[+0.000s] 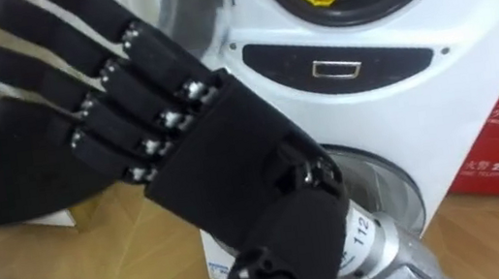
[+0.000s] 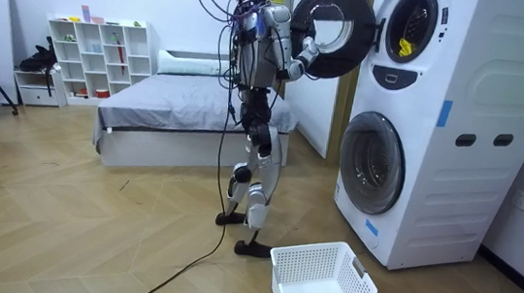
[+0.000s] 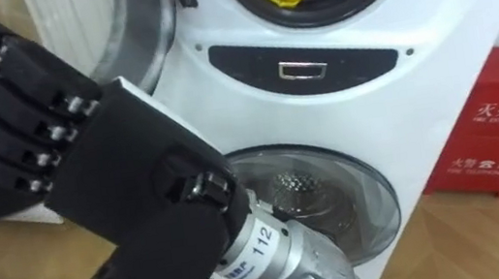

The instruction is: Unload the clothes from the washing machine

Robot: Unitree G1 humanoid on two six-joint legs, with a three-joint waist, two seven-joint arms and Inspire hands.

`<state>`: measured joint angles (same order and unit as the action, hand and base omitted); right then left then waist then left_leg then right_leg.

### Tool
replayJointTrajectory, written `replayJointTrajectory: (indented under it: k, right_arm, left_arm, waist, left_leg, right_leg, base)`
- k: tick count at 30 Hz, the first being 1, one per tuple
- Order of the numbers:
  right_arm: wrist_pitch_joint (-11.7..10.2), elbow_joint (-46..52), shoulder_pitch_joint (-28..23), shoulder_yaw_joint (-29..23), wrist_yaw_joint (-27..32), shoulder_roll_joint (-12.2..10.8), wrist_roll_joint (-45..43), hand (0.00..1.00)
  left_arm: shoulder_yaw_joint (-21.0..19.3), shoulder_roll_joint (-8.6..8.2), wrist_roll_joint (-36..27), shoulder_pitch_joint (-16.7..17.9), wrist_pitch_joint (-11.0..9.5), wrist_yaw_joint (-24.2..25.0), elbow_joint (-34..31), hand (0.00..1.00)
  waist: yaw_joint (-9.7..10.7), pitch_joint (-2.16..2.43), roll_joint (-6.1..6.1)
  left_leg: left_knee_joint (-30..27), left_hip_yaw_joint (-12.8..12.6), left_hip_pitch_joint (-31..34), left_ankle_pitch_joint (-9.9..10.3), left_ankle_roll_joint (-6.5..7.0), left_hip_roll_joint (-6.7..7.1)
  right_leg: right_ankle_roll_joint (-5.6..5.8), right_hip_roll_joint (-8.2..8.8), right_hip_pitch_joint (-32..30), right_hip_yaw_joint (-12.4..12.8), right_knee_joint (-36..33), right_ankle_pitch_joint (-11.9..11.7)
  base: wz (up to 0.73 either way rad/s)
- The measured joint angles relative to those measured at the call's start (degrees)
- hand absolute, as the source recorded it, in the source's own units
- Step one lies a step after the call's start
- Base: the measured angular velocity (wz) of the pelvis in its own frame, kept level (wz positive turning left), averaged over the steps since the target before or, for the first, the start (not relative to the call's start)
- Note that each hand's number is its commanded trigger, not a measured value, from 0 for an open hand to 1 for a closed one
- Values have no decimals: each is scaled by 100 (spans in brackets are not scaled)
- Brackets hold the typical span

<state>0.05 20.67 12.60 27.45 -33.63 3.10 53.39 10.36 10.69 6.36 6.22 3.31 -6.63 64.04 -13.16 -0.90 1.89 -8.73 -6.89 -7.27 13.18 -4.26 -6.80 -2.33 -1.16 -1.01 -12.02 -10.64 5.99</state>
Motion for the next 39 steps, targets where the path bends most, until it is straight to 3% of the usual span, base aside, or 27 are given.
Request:
replayJointTrajectory:
  k: [6, 9, 19, 22, 28, 34, 39]
  right_arm:
    - [133, -6, 0, 86, 117, 2, -201, 0]
    - [186, -12, 1, 109, 178, 2, -432, 0]
    - [268, -211, 64, -12, 600, 114, -650, 0]
    - [269, -191, 60, -189, 712, 215, -680, 0]
    - [269, 233, -56, -605, 802, 448, -1100, 0]
    - [177, 399, -78, -1857, 1232, 611, -1134, 0]
    - [43, 403, -83, -2173, 1468, 640, -1134, 0]
  left_arm:
    - [-7, -31, -14, -35, 47, -50, 4, 0]
    - [-12, -34, -14, -40, 51, -62, 4, 0]
    - [-149, -41, -90, 44, 34, -133, 7, 0]
    - [-216, -70, -231, 74, 30, -134, 10, 0]
    - [-244, -125, -212, 166, 34, -190, 7, 0]
    - [-591, -172, -227, 358, -133, -186, 0, 0]
    - [-594, -149, -225, 494, -195, -153, -1, 0]
  waist:
    - [-89, 9, 4]
    - [-133, 38, 48]
    - [-120, 21, 50]
    - [-10, 4, 9]
    - [382, 48, -67]
    - [655, 66, -61]
    - [791, 76, -50]
  left_leg:
    - [3, -34, 10, -4, 7, 34]
    - [2, -38, 10, -8, 13, 52]
    - [4, -54, -19, -7, 17, 53]
    - [9, -32, 10, 7, 46, 51]
    - [-16, 26, 65, 1, 59, 51]
    - [-44, -64, -31, 1, 59, 50]
    - [-55, -115, -48, 1, 59, 51]
  right_leg:
    - [43, 45, 8, -38, 0, 31]
    - [67, 85, 46, -85, 0, 55]
    - [72, 102, 119, -151, 13, 59]
    - [72, 104, 105, -213, 10, 59]
    - [72, 107, 74, -212, 3, 59]
    - [72, 105, 154, -172, 14, 59]
    - [72, 96, 148, -87, 17, 59]
  base:
    - [3]
    - [13]
    - [4]
    - [7]
    - [4]
    - [-6]
    - [-6]
